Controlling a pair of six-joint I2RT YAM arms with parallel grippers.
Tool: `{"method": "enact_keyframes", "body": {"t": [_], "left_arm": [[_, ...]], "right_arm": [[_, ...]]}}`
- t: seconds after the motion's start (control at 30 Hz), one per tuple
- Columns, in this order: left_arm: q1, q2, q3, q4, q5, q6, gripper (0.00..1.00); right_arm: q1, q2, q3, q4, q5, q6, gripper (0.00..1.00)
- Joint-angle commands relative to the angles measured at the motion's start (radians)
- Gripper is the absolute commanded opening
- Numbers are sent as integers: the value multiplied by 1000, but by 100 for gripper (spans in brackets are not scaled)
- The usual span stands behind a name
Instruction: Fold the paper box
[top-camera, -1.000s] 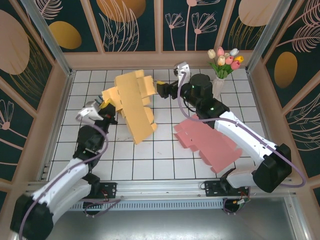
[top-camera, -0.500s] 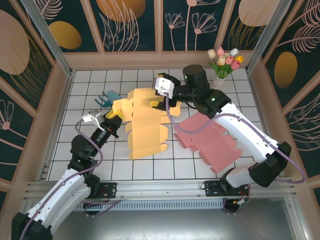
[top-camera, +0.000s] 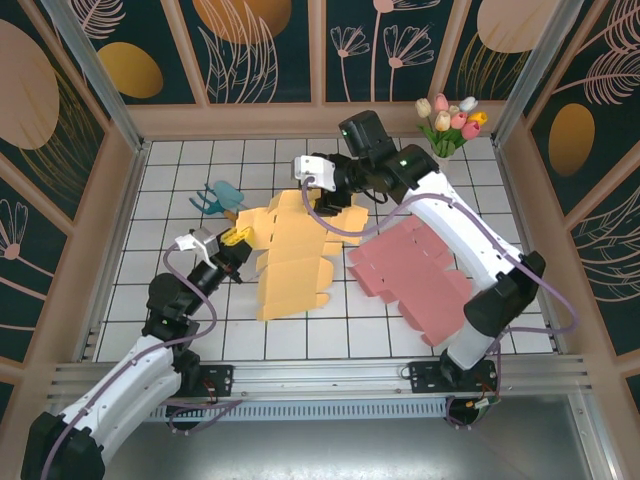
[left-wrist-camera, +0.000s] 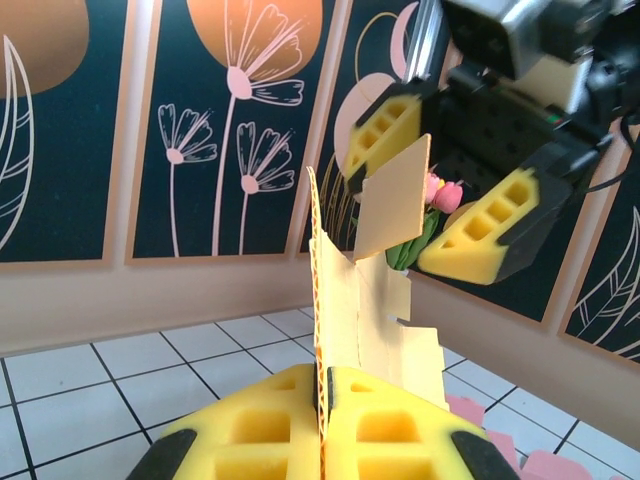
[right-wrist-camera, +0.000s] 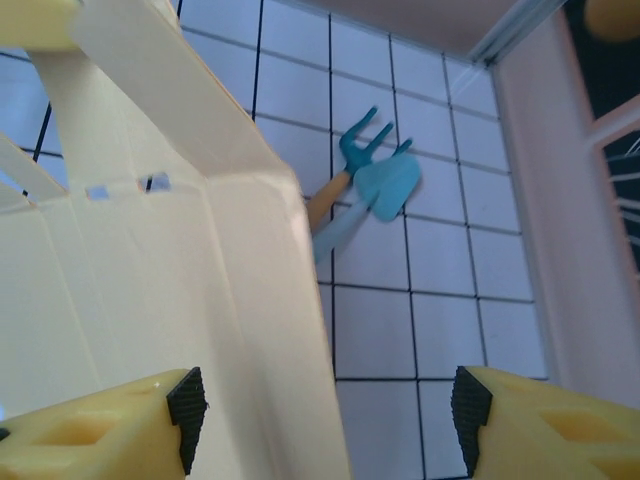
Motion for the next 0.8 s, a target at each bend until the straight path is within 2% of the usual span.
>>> {"method": "enact_keyframes", "body": {"t": [0.0, 0.13, 0.23, 0.3, 0.6, 0.77], "left_arm": [[-1, -24, -25, 97, 24, 16, 0], [-1, -48, -28, 93, 23, 12, 0], [-1, -60, -28, 93, 24, 6, 0], [-1, -65, -34, 94, 19, 3, 0], [-1, -66, -28, 64, -8, 4, 0], [0, -85, -33, 62, -13, -4, 0]], "right_arm": [[-26, 37, 96, -139, -11, -41, 69], [-29, 110, 175, -264, 15, -62, 69], [-44, 116, 167, -269, -6, -69, 68], [-53, 120, 162, -277, -32, -68, 62], [-59, 98, 111, -306, -7, -65, 52], [-61, 66, 71, -312, -16, -66, 43]]}}
